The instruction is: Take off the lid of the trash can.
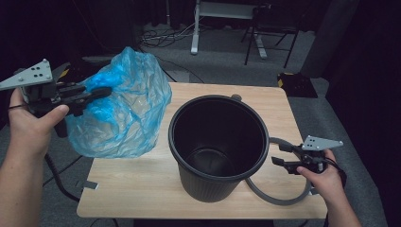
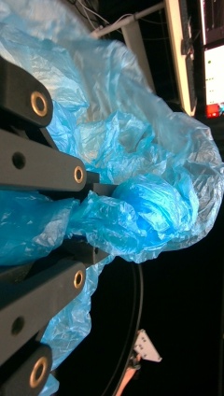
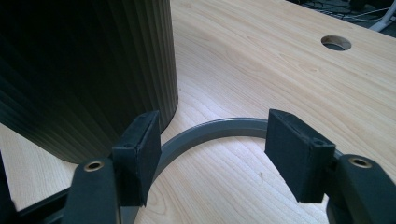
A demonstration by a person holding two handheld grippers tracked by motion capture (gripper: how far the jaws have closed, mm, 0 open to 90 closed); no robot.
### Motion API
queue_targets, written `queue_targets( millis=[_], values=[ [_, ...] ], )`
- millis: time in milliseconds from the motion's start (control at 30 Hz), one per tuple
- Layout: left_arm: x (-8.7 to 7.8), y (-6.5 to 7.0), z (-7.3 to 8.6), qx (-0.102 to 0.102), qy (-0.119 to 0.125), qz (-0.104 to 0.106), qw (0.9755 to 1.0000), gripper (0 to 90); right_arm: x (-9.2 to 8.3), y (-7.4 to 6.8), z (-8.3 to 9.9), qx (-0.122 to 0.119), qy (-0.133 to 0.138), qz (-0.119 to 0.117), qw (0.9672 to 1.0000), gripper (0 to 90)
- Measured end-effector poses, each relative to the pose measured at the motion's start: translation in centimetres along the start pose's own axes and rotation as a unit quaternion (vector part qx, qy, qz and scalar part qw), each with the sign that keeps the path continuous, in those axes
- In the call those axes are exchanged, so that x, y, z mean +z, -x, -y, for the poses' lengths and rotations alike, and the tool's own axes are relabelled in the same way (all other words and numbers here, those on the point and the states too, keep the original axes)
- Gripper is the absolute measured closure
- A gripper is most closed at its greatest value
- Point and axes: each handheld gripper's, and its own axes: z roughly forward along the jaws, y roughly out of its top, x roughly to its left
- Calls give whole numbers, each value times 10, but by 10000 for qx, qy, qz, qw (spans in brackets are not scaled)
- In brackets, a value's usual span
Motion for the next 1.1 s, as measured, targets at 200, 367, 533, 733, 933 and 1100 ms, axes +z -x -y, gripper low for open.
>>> queue_targets(
  millis=[200, 367, 533, 733, 933, 1100],
  values=[
    [20, 3, -8, 32, 32, 177, 9998, 794, -1, -1, 3, 17, -14, 4, 10000, 364],
    [33, 7, -16, 107, 35, 252, 9996, 793, -2, 0, 6, 43, -1, 14, 10000, 365],
    [38, 8, -26, 110, 123, 227, 9996, 794, -2, -2, 8, 64, 0, 0, 10000, 364],
    [46, 12, -40, 87, 234, 293, 9993, 794, -2, -3, 9, 66, -9, 15, 10000, 364],
    [65, 32, -52, 182, 271, 626, 9975, 794, 0, -4, 8, 10, -29, -6, 10000, 361],
    [74, 51, -61, 253, 345, 907, 9950, 794, 4, -4, 8, 4, -22, -48, 10000, 361]
  ],
)
